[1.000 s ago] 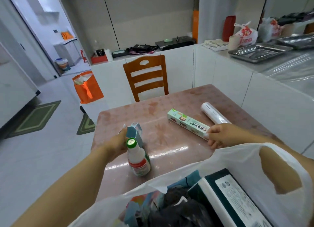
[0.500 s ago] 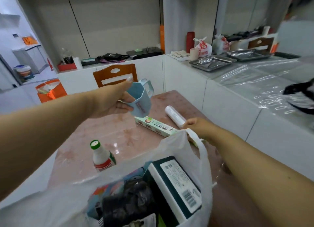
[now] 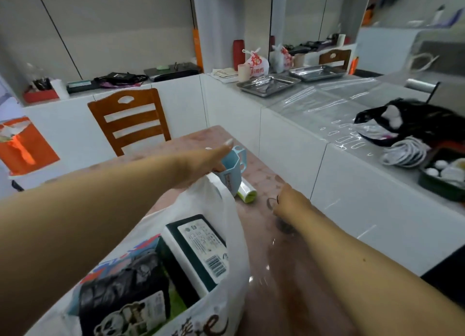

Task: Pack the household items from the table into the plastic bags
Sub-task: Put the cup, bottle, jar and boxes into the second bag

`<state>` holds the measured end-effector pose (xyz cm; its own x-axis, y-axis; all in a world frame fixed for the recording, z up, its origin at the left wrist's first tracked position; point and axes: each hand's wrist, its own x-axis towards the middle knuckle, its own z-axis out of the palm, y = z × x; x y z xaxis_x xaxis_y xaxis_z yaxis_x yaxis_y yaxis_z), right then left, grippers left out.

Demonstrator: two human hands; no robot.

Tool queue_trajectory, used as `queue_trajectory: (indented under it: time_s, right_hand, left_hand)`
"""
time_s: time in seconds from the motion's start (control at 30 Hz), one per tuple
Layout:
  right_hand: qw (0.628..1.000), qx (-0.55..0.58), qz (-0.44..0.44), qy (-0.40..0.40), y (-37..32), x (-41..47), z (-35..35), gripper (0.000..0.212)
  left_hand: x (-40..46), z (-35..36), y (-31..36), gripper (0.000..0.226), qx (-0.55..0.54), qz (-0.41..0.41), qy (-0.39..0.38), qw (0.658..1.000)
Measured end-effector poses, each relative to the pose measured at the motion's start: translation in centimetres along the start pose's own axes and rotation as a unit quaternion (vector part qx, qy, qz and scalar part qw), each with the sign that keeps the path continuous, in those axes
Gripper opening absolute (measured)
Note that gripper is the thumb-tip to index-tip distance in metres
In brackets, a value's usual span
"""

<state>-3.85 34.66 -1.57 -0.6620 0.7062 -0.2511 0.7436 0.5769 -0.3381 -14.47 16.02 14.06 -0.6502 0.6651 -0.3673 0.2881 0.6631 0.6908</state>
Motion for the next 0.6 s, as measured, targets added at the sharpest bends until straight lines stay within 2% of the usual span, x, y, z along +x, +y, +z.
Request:
queue_trajectory:
  time_s: [0.1, 0.2, 0.33, 0.4, 0.47, 0.53, 0.6]
  right_hand:
    - [0.999, 0.01, -0.046, 0.024, 0.6, -0.5, 0.1, 0.04]
    - [0.987, 0.061, -0.141, 0.036, 0.2, -1.4, -1.8, 0.027]
    - [0.945, 0.106, -0.306, 0.043, -2.5, -3.7, -5.9, 0.043]
    - [0.93, 0.073, -0.357, 0.048, -4.3, -4.8, -7.4, 0.059]
    - [0.919, 0.036, -0.388, 0.061, -6.0, -5.6, -8.3, 0.063]
    - [0.916, -0.003, -0.394, 0.076, -7.2, -5.7, -8.7, 0.051]
    - [0.917, -0.029, -0.388, 0.084, -7.8, -5.5, -8.8, 0.031]
  left_hand:
    - [0.2, 1.0, 0.2, 0.083, -0.011, -0.036, -0.023, 0.999]
    - [0.2, 1.0, -0.1, 0.081, -0.018, -0.047, -0.001, 0.999]
    - [-0.3, 0.5, -0.1, 0.08, -0.005, -0.039, 0.016, 0.999]
    - [-0.8, 0.5, 0.2, 0.082, 0.0, -0.027, 0.016, 1.0]
    - [-1.1, 0.5, 0.6, 0.083, 0.0, -0.006, 0.015, 1.0]
    - [-1.5, 0.4, 1.0, 0.077, -0.005, 0.022, 0.02, 1.0]
    - [-1.9, 0.0, 1.1, 0.068, -0.011, 0.03, 0.014, 0.999]
